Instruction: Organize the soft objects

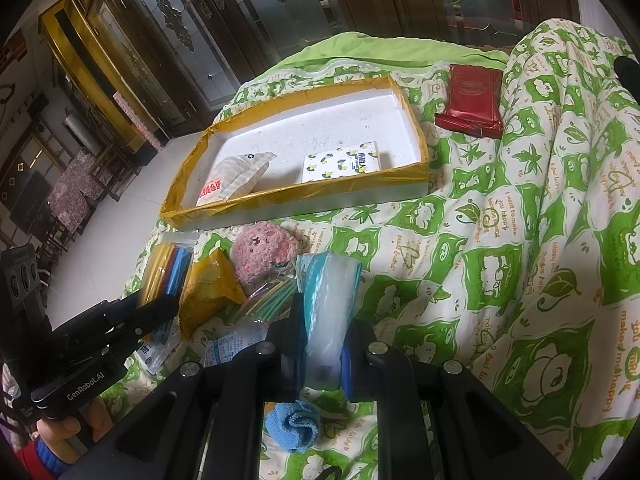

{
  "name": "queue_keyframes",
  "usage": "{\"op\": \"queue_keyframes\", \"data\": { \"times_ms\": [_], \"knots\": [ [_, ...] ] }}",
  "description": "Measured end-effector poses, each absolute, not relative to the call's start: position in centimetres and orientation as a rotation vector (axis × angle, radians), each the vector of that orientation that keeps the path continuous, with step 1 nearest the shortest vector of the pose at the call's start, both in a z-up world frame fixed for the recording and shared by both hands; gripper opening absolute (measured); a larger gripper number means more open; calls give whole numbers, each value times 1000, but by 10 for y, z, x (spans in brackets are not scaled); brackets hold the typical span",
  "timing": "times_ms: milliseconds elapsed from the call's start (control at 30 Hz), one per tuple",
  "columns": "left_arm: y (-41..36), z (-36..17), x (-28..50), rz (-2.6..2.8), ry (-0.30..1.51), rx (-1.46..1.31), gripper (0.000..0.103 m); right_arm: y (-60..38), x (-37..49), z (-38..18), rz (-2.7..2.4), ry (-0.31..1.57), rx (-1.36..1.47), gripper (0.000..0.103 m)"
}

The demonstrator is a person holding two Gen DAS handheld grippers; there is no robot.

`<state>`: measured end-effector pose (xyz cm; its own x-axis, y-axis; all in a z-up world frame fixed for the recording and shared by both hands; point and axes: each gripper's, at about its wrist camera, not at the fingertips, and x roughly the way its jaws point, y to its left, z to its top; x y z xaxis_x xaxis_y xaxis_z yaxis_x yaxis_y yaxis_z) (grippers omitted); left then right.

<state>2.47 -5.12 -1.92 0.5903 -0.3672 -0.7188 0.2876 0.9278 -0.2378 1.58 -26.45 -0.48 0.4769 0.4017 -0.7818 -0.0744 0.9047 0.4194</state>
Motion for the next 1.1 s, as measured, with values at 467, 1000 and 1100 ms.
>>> {"op": "queue_keyframes", "data": {
  "times_ms": [467,1000,1100],
  "knots": [
    [-51,-13,25,-388,845,-105,34,-265,15,2,301,1008,349,15],
    [-51,-7,28,-392,831,-106,34,-267,18,10,304,982,350,15],
    [-50,-4,31,-391,824,-104,34,-267,18,12,305,978,349,15]
  ]
}}
